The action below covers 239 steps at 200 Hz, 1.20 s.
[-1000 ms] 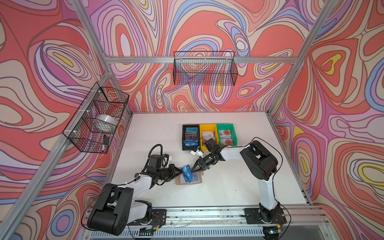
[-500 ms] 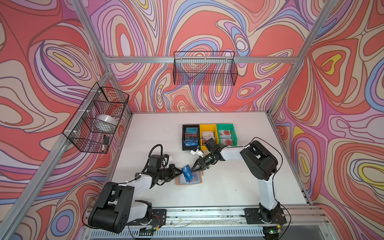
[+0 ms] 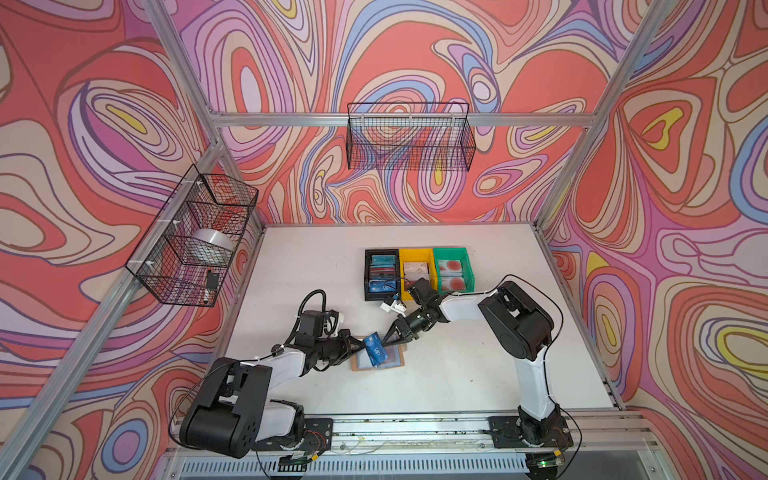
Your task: Take the credit cards out of the card holder
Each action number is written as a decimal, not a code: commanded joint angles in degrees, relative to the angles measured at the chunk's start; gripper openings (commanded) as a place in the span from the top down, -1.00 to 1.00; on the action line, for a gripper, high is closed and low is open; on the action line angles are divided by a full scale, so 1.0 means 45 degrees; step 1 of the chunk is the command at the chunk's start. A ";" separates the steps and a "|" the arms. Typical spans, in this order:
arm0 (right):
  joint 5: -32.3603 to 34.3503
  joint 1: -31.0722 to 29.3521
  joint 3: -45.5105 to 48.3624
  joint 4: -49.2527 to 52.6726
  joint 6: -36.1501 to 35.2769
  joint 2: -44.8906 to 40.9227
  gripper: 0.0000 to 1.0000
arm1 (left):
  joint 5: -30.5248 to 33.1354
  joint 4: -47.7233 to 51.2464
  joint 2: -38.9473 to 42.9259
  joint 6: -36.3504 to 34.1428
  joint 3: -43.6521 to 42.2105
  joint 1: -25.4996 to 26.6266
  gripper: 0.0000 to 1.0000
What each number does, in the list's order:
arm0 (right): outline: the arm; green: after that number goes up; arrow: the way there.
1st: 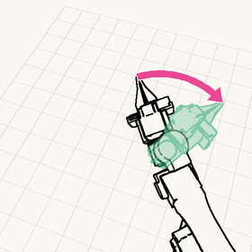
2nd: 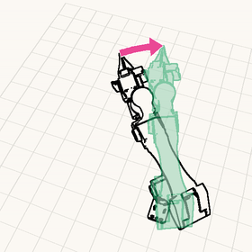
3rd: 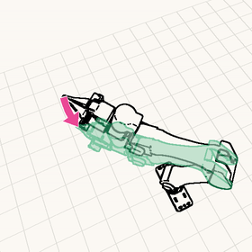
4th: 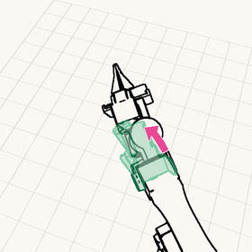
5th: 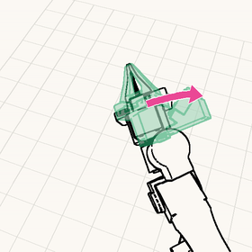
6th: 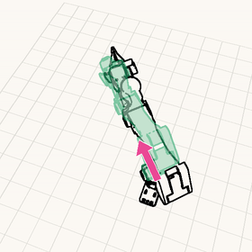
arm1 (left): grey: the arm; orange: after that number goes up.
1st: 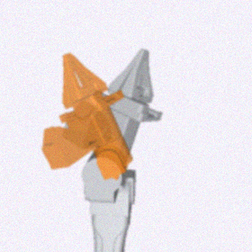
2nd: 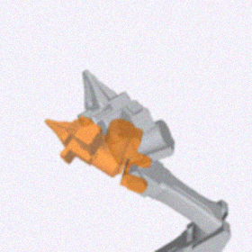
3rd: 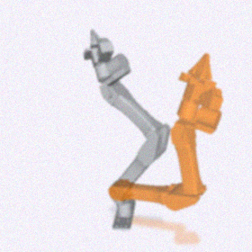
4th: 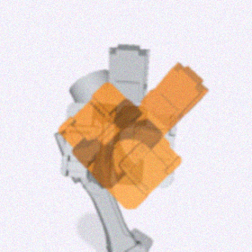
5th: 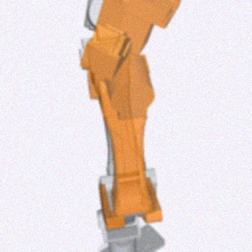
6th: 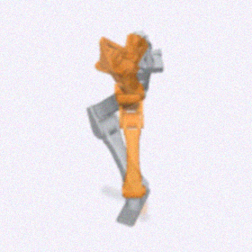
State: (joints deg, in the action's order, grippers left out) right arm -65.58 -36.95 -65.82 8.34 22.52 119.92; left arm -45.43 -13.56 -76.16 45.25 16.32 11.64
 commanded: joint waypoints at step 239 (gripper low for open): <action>0.1616 0.0538 -0.1792 0.4869 -0.2840 -0.1338 1.00 | -0.0022 0.0233 0.0097 -0.0415 -0.0028 -0.0047 1.00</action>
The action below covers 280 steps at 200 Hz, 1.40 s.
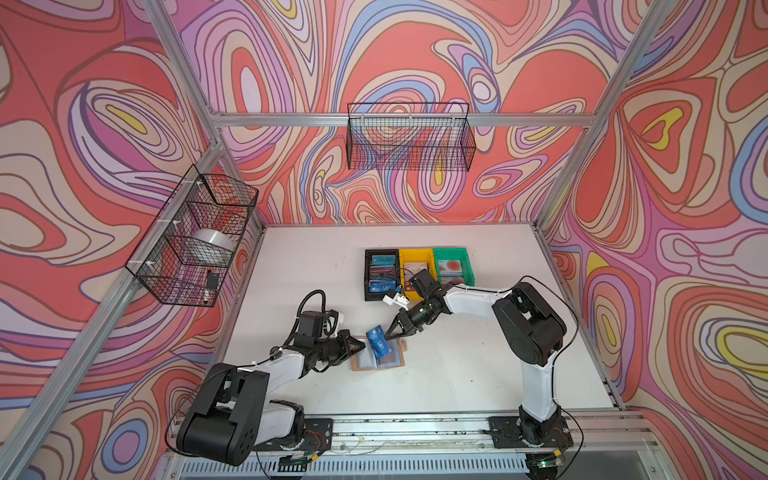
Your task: Take the credit cards out of the card holder
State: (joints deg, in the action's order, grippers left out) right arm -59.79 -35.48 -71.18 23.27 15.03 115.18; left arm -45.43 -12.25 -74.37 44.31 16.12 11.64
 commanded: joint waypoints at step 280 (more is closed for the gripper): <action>0.8167 0.1173 -1.2611 0.8170 -0.7968 0.3742 1.00 | -0.0550 -0.0085 -0.4671 -0.1220 0.2689 -0.0047 1.00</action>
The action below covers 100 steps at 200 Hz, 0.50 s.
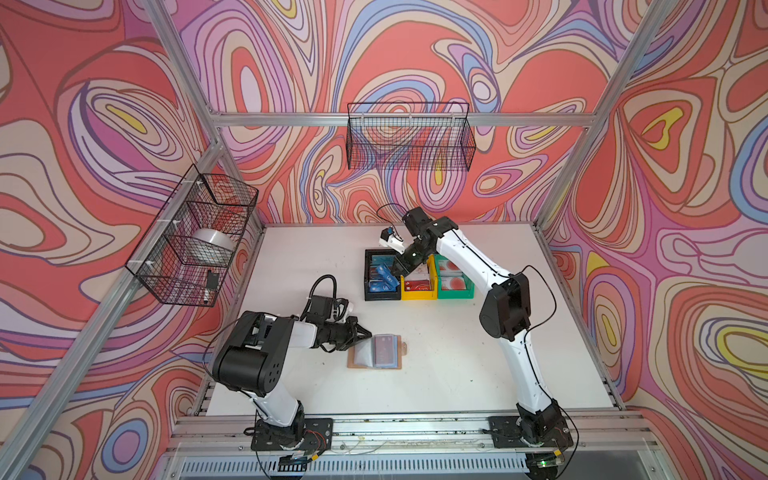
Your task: Take the credit cards out of the card holder
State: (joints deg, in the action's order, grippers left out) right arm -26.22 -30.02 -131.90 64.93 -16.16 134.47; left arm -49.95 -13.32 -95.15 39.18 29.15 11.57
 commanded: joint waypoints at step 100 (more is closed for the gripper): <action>0.1531 -0.0701 0.0676 -0.1306 -0.2143 0.0010 1.00 | 0.0398 0.0053 -0.0028 -0.0141 -0.0315 -0.0044 1.00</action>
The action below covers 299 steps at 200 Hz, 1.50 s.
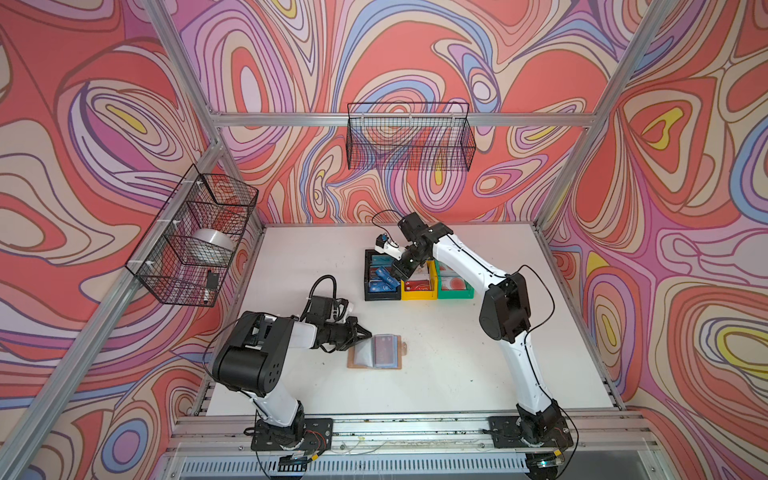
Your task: Take the credit cards out of the card holder
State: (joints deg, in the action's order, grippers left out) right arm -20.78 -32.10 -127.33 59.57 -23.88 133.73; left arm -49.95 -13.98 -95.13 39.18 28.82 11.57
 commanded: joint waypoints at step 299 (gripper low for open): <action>0.3162 -0.1072 -0.1080 0.0847 -0.2905 0.0595 1.00 | 0.0291 0.0488 -0.0113 -0.0305 0.0032 -0.0033 1.00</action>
State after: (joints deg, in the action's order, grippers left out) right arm -5.98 -36.58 -133.45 64.25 -36.40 137.91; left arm -50.09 -14.31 -95.13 39.05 28.73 11.57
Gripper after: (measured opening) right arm 0.043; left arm 0.047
